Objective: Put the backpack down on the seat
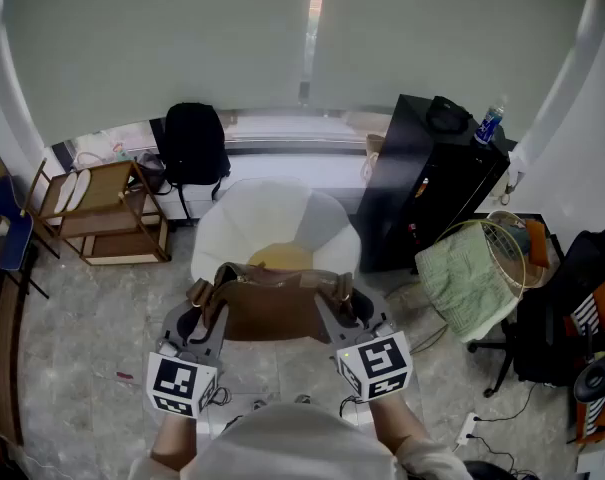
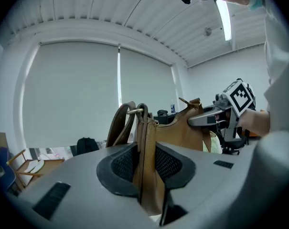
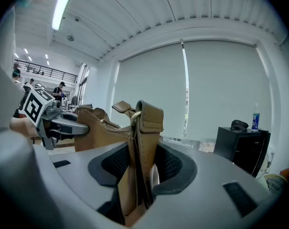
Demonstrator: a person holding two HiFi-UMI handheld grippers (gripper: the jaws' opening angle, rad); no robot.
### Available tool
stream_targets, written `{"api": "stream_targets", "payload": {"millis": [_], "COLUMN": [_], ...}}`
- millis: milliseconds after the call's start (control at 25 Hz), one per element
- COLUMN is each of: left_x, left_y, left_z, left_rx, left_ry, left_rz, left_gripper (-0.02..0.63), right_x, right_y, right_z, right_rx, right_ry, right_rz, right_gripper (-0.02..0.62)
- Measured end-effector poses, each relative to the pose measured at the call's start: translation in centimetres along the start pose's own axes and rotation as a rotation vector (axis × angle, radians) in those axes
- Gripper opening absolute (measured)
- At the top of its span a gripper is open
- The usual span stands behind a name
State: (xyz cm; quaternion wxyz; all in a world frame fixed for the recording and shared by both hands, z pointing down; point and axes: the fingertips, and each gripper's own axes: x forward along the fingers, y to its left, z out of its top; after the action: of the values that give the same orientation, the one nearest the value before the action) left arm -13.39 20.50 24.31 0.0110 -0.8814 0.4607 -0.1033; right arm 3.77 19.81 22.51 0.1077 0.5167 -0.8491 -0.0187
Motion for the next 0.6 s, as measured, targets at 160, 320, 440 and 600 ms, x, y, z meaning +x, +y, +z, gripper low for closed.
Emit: {"api": "stream_targets", "payload": {"millis": [160,320,440,600], "left_x": [0.0,-0.3,-0.4,0.0], "left_y": [-0.5,-0.8,-1.3,-2.4], "left_z": [-0.1,-0.4,-0.5,-0.7], "left_rx": [0.002,-0.004,-0.009,-0.014], "left_ry": [0.009,0.011,0.022,0.034], "left_rz": [0.007,0.011,0.016,0.02], "left_gripper": [0.104,0.104,0.104,0.104], "right_x": [-0.3,-0.5,-0.9,-1.5], "right_y": [-0.2,0.0,-0.2,-1.0], "right_z": [-0.4,-0.7,-1.1,-1.8], "right_rx": [0.006,0.018,0.038,0.054], "right_ry": [0.002,0.007,0.011,0.017], "right_rz": [0.006,0.021,0.035,0.046], "right_gripper": [0.173,0.175,0.175,0.176]}}
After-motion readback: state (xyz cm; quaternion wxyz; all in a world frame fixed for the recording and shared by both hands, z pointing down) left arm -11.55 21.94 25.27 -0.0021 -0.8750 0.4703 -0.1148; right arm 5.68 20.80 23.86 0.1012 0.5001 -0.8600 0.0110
